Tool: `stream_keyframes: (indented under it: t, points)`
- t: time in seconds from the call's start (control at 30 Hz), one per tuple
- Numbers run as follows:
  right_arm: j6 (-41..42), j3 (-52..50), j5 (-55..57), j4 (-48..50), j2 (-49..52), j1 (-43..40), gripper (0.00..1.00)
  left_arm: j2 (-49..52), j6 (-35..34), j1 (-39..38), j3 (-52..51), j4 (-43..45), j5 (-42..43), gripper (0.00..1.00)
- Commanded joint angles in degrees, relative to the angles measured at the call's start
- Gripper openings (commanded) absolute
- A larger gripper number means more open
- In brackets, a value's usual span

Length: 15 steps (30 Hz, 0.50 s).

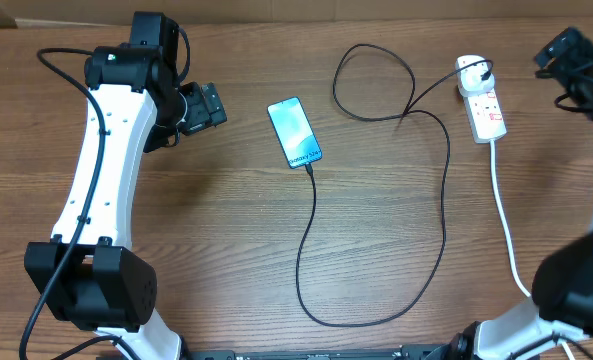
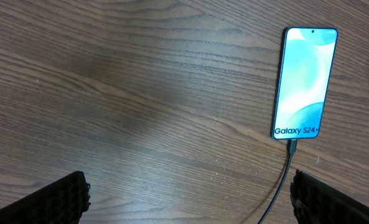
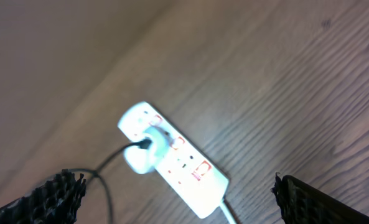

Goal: Plug charger to phone and switch on socket

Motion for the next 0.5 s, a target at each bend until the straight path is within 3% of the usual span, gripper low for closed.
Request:
stream_keyframes:
  t: [0.0,0.47]
  points:
    - [0.26,-0.31,1.03,0.22,2.99,0.15,1.0,-0.31,0.42,-0.04,0.44,0.11,-0.79,1.0]
    - [0.26,-0.31,5.2,3.34,13.4,0.17,1.0,-0.31,0.42,-0.04,0.44,0.11,-0.79,1.0]
